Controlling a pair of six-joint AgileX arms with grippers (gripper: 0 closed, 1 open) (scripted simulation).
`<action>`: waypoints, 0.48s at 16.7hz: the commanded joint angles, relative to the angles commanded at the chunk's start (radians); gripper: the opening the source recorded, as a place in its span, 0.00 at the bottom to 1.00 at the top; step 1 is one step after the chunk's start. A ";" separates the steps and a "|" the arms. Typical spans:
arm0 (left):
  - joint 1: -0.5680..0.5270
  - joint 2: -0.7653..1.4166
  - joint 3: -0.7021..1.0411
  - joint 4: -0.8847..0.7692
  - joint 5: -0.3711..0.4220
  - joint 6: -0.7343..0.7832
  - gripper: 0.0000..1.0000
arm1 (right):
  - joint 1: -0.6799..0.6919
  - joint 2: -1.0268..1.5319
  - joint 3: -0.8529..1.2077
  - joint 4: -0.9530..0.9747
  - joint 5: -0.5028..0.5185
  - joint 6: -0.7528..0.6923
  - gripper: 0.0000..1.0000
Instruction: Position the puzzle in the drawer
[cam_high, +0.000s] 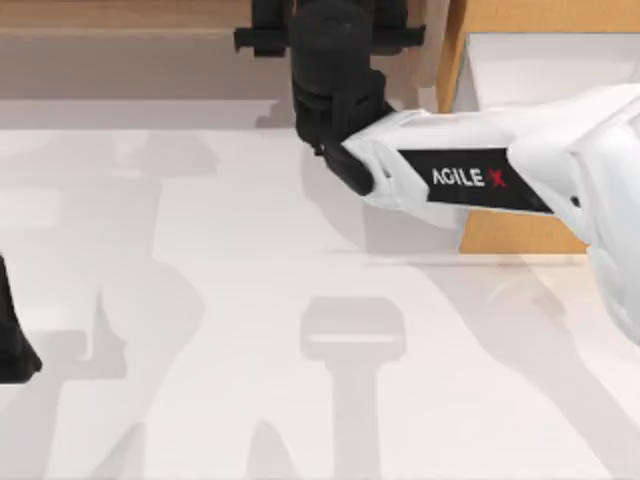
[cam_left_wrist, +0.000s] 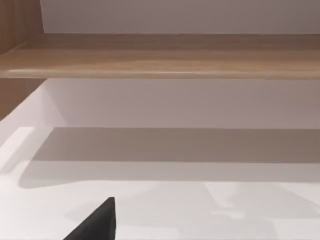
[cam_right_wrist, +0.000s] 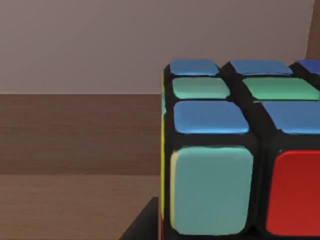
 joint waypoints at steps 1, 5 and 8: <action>0.000 0.000 0.000 0.000 0.000 0.000 1.00 | 0.000 0.000 0.000 0.000 0.000 0.000 0.40; 0.000 0.000 0.000 0.000 0.000 0.000 1.00 | 0.000 0.000 0.000 0.000 0.000 0.000 0.10; 0.000 0.000 0.000 0.000 0.000 0.000 1.00 | 0.000 0.000 0.000 0.000 0.000 0.000 0.00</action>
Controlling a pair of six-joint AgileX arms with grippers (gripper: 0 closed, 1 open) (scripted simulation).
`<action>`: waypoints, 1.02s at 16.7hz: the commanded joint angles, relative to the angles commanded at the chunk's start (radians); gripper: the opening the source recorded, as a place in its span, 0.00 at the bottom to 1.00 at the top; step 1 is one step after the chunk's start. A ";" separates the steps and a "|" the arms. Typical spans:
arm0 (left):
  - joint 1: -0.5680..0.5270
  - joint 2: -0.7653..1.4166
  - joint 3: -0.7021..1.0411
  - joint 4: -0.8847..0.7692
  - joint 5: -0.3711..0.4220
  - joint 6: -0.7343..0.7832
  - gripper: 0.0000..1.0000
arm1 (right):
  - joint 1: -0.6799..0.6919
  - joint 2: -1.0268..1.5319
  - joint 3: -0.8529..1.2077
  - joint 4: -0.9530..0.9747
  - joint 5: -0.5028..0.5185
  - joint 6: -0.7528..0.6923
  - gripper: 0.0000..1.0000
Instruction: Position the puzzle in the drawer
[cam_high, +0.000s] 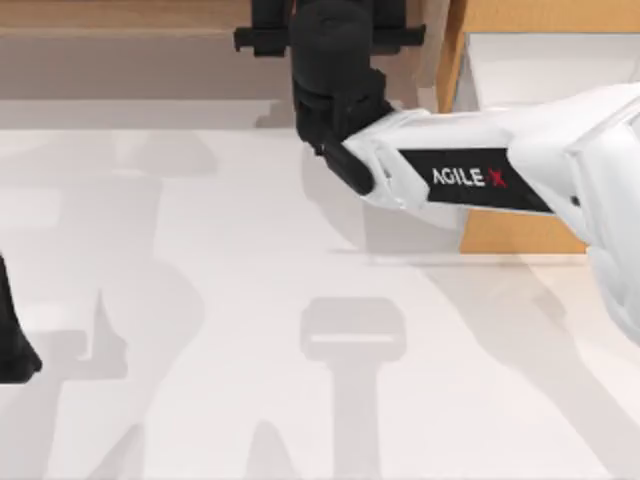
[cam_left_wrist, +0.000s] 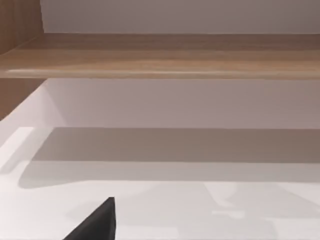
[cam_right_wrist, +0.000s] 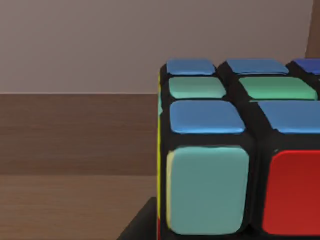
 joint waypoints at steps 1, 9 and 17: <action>0.000 0.000 0.000 0.000 0.000 0.000 1.00 | 0.000 0.000 0.000 0.000 0.000 0.000 0.00; 0.000 0.000 0.000 0.000 0.000 0.000 1.00 | 0.009 -0.020 -0.017 -0.003 0.004 0.002 0.00; 0.000 0.000 0.000 0.000 0.000 0.000 1.00 | 0.023 -0.090 -0.078 -0.011 0.022 0.005 0.00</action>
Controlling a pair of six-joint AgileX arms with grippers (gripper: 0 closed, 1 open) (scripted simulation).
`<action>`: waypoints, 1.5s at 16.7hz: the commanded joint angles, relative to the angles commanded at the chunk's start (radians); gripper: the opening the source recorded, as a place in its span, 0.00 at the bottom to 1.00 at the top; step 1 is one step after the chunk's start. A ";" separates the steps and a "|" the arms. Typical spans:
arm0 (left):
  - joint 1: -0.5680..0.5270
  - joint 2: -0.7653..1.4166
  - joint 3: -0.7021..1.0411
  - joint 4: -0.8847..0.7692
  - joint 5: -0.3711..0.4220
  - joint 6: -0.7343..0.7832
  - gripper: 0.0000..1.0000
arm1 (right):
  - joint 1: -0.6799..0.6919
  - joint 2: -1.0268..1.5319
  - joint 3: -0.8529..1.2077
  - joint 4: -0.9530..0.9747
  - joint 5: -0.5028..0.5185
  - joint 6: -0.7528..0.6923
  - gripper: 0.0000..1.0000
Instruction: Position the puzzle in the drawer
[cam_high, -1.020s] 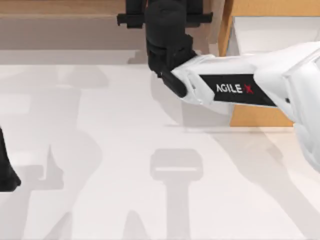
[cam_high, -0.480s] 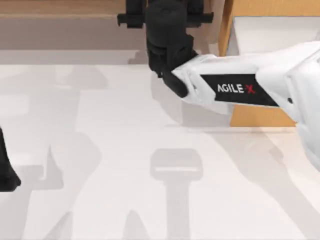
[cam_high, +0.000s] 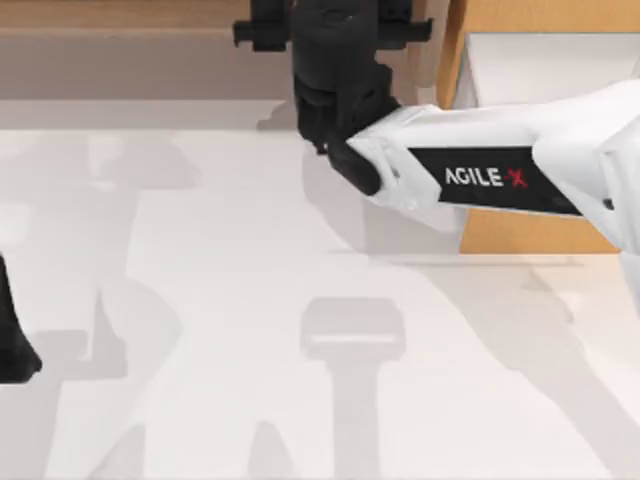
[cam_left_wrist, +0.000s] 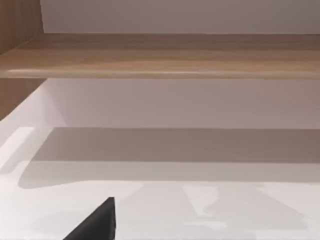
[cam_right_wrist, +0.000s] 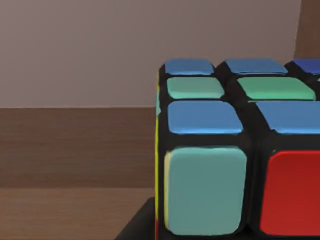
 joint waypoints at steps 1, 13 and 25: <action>0.000 0.000 0.000 0.000 0.000 0.000 1.00 | 0.000 0.000 0.000 0.000 0.000 0.000 0.00; 0.000 0.000 0.000 0.000 0.000 0.000 1.00 | 0.009 -0.193 0.100 -0.646 -0.204 0.017 0.00; 0.000 0.000 0.000 0.000 0.000 0.000 1.00 | -0.181 -0.311 0.381 -1.685 -0.532 0.074 0.00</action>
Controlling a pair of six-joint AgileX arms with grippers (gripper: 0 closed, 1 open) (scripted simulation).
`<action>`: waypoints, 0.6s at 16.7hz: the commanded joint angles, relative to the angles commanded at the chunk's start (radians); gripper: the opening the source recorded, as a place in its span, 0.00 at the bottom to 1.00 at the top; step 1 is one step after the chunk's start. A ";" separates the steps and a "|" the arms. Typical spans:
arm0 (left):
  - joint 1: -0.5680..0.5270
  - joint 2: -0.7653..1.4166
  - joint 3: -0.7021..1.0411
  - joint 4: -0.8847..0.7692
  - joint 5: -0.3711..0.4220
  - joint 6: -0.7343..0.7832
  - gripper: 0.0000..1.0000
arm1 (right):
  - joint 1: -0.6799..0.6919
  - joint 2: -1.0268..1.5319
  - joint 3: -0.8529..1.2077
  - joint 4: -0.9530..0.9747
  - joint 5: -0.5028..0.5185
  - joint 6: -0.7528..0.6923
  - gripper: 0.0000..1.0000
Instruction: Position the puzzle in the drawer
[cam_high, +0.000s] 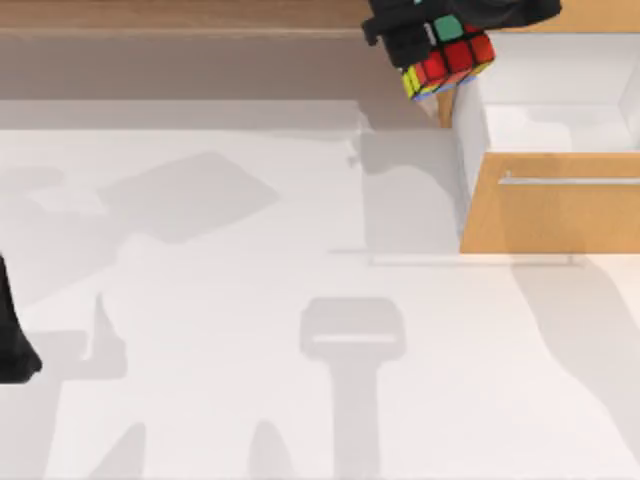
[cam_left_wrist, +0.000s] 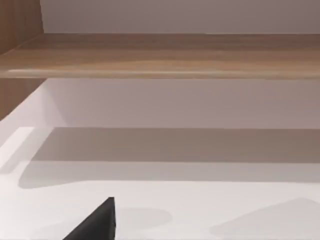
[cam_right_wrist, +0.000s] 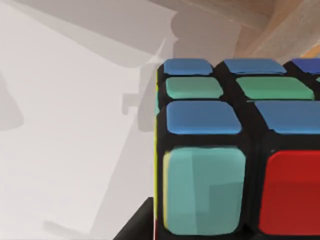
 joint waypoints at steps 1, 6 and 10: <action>0.000 0.000 0.000 0.000 0.000 0.000 1.00 | -0.036 0.011 0.031 -0.064 -0.020 0.006 0.00; 0.000 0.000 0.000 0.000 0.000 0.000 1.00 | -0.230 0.143 0.172 -0.290 -0.096 0.033 0.00; 0.000 0.000 0.000 0.000 0.000 0.000 1.00 | -0.331 0.304 0.239 -0.382 -0.146 0.052 0.00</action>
